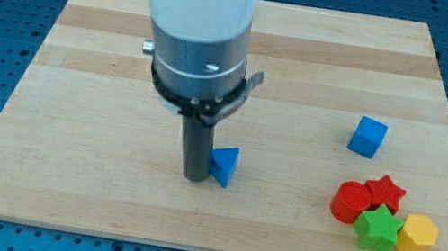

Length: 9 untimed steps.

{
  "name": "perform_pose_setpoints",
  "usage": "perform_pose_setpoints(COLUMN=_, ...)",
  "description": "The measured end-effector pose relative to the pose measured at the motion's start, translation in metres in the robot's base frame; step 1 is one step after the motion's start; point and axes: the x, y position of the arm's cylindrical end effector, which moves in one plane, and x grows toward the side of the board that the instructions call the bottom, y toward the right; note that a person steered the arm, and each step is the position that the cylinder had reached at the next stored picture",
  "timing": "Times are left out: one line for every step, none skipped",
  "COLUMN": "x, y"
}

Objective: Push the blue triangle to the top right

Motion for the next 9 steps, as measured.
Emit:
perform_pose_setpoints(x=-0.013, y=0.051)
perform_pose_setpoints(x=0.006, y=0.046)
perform_pose_setpoints(x=0.033, y=0.045)
perform_pose_setpoints(x=0.018, y=0.074)
perform_pose_setpoints(x=-0.012, y=0.076)
perform_pose_setpoints(x=-0.050, y=0.081)
perform_pose_setpoints(x=-0.082, y=0.113)
perform_pose_setpoints(x=-0.092, y=0.123)
perform_pose_setpoints(x=-0.057, y=0.116)
